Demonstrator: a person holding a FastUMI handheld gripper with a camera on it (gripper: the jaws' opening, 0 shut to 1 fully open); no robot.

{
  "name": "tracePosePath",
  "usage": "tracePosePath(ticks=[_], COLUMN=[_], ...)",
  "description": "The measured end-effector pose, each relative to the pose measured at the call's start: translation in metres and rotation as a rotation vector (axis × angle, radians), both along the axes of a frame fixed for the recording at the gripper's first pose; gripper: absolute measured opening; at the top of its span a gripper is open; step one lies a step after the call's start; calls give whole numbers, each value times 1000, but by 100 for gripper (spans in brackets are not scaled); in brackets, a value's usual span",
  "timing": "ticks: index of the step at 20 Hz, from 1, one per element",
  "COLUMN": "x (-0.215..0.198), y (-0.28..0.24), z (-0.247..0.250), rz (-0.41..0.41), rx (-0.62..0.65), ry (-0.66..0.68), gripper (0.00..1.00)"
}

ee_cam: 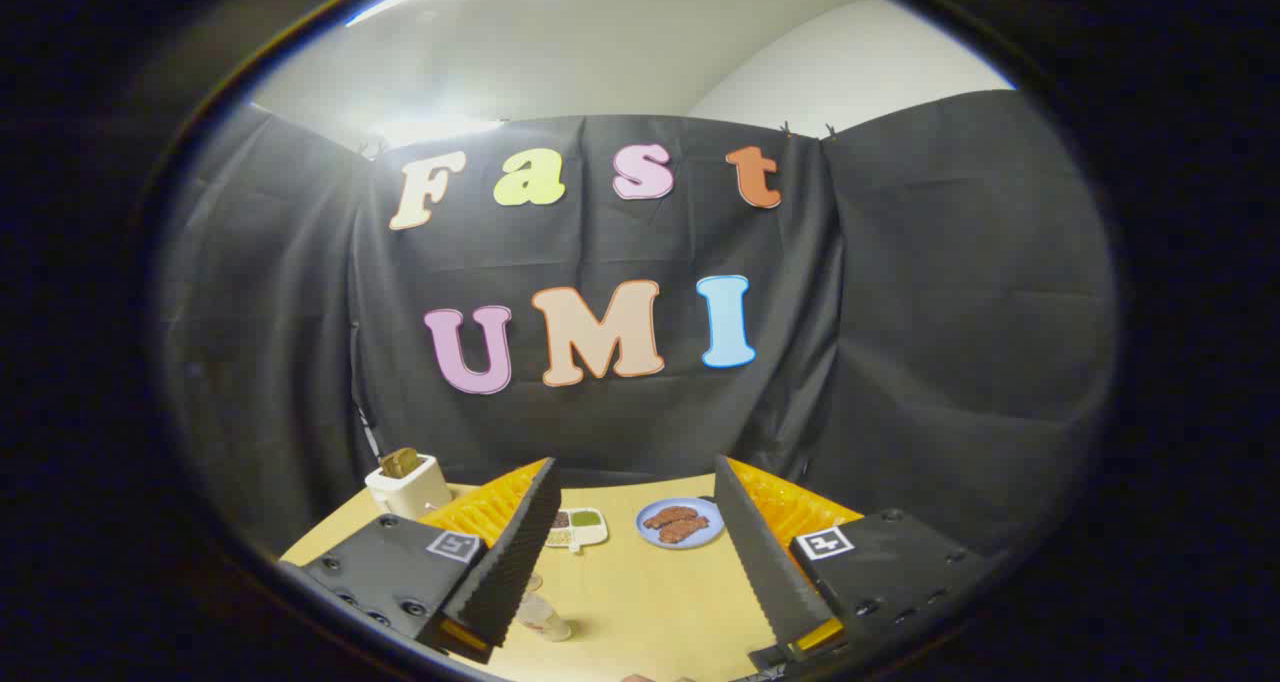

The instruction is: Take the bottle from table, then pour the juice into the cup, finally place the bottle on the coaster

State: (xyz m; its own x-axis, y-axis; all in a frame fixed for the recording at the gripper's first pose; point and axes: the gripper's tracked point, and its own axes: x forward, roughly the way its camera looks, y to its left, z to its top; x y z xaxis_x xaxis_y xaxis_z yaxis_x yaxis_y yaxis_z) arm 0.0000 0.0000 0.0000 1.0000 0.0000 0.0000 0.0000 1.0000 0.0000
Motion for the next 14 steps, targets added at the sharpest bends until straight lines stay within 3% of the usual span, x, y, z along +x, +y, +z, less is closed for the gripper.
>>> tracePosePath(ticks=[14], x=[-10], y=[8], z=[-5], rz=[-17], rx=[-12], ry=[4], gripper=[98])
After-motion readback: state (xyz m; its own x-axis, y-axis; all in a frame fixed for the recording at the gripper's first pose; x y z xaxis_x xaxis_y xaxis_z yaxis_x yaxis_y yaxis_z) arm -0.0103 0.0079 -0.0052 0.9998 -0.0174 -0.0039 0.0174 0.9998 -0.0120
